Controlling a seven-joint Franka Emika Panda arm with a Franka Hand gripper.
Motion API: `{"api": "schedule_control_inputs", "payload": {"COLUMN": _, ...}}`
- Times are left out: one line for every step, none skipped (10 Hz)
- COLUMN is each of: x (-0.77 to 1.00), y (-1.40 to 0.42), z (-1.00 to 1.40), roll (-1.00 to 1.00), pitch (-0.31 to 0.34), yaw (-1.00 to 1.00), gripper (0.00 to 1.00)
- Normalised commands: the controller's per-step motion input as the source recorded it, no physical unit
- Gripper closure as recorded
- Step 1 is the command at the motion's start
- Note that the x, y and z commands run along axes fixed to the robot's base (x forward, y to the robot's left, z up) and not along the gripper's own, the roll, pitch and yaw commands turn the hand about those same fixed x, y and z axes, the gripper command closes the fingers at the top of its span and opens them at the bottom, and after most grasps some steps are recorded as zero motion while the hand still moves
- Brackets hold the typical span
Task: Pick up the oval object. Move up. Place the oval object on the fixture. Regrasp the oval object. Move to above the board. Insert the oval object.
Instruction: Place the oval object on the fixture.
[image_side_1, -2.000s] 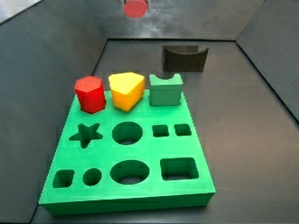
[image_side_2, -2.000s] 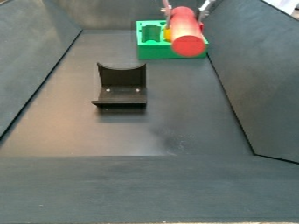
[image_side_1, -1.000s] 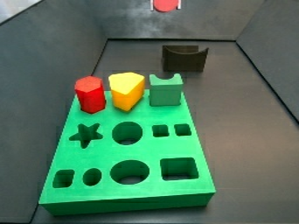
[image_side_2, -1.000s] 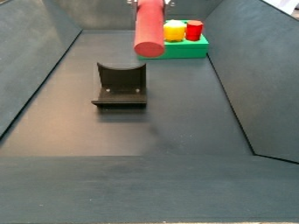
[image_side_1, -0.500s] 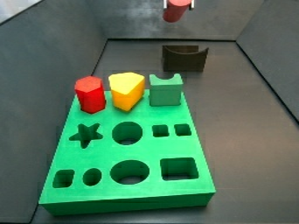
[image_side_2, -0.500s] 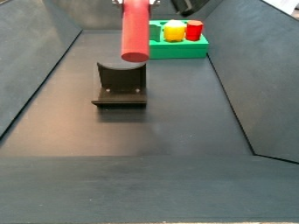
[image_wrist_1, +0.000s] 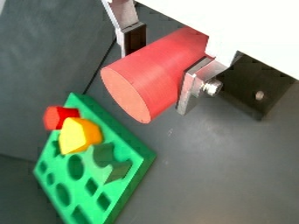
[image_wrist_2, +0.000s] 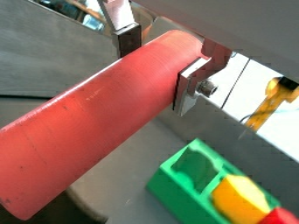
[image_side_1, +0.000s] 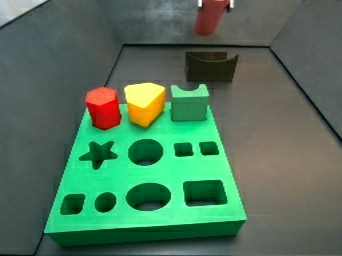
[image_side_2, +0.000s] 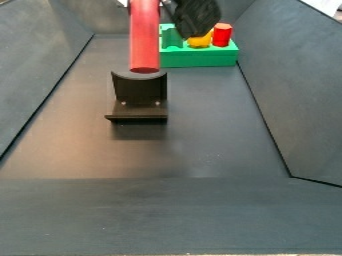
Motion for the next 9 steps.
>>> {"api": "schedule_control_inputs", "payload": {"x": 0.15, "y": 0.05, "z": -0.02, "roll": -0.42, "pitch": 0.047, "yaw": -0.2, "gripper": 1.0}}
{"api": "schedule_control_inputs", "payload": {"x": 0.07, "y": 0.03, "z": -0.01, "roll": -0.23, "pitch": 0.011, "yaw": -0.18, "gripper": 1.0}}
{"api": "schedule_control_inputs", "payload": {"x": 0.08, "y": 0.02, "z": -1.0, "roll": -0.16, "pitch": 0.017, "yaw": -0.13, "gripper": 1.0}}
{"api": "schedule_control_inputs", "payload": {"x": 0.08, "y": 0.02, "z": -1.0, "roll": -0.13, "pitch": -0.023, "yaw": -0.11, "gripper": 1.0}}
{"api": "schedule_control_inputs", "payload": {"x": 0.1, "y": 0.02, "z": -1.0, "roll": -0.12, "pitch": -0.049, "yaw": -0.1, "gripper": 1.0}}
{"api": "schedule_control_inputs", "payload": {"x": 0.11, "y": 0.03, "z": -1.0, "roll": -0.1, "pitch": -0.066, "yaw": -0.07, "gripper": 1.0}}
{"api": "schedule_control_inputs", "payload": {"x": 0.11, "y": 0.03, "z": -1.0, "roll": -0.08, "pitch": -0.072, "yaw": -0.05, "gripper": 1.0}}
{"api": "schedule_control_inputs", "payload": {"x": 0.12, "y": 0.03, "z": -1.0, "roll": -0.07, "pitch": -0.077, "yaw": -0.03, "gripper": 1.0}}
{"api": "schedule_control_inputs", "payload": {"x": 0.11, "y": 0.02, "z": -0.89, "roll": -0.07, "pitch": -0.076, "yaw": -0.02, "gripper": 1.0}}
